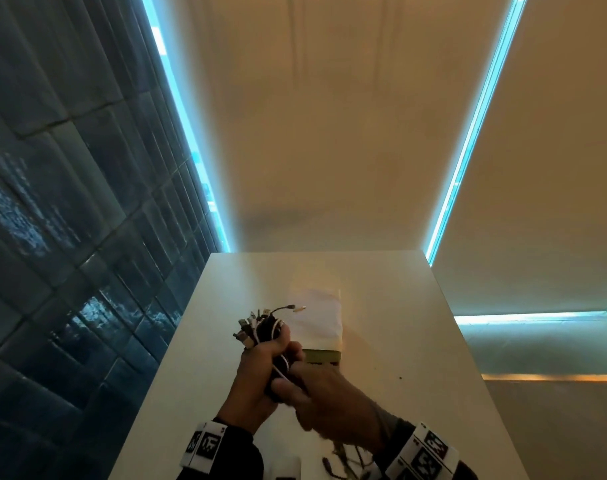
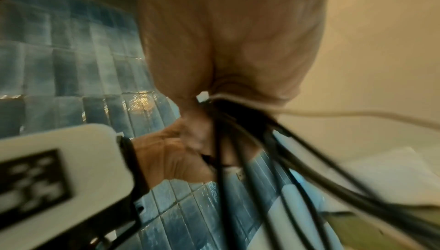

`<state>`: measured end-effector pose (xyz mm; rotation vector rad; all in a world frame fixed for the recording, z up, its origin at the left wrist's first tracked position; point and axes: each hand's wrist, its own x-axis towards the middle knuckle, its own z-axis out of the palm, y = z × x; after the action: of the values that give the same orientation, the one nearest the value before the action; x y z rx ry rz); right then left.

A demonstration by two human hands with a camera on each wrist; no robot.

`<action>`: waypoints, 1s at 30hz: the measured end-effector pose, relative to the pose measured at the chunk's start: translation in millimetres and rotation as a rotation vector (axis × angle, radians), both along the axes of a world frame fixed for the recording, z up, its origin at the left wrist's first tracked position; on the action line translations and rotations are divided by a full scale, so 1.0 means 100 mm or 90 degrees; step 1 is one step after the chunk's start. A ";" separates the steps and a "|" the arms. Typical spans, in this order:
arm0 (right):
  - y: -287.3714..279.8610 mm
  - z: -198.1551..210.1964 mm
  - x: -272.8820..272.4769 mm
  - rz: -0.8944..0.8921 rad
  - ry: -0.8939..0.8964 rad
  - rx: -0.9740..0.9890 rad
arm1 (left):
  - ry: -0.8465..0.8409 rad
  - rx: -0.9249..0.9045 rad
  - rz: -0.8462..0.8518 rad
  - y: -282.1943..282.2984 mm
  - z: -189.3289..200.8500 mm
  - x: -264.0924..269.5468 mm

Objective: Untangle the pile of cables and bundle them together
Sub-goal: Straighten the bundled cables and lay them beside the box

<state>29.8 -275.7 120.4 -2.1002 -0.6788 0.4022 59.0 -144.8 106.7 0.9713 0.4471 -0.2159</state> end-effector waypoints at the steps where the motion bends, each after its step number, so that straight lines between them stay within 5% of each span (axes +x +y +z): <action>1: -0.03 -0.04 -0.02 -0.007 0.057 0.036 | -0.002 -0.016 0.022 0.03 0.02 0.03; 6: -0.30 -0.35 -0.28 -0.041 0.280 0.054 | -0.013 -0.062 0.097 0.12 0.13 0.14; 13: -1.03 -0.58 -0.17 0.092 0.293 -0.173 | -0.079 -0.057 0.077 0.28 0.22 0.12; 16: -1.21 -0.28 0.07 -0.012 0.235 -0.140 | -0.102 -0.051 0.065 0.28 0.24 0.11; 19: -1.01 0.02 0.28 -0.052 0.118 0.043 | -0.106 -0.041 0.044 0.20 0.26 0.08; 23: -0.36 0.01 0.32 0.093 0.157 -0.034 | -0.135 -0.048 -0.008 0.07 0.31 0.07; 30: -0.03 -0.42 0.03 0.138 0.412 0.071 | -0.187 -0.061 -0.080 0.20 0.35 0.05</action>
<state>32.8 -279.1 78.6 -1.6510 -0.5205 1.0790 64.2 -125.2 141.5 0.9196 0.1058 -0.2029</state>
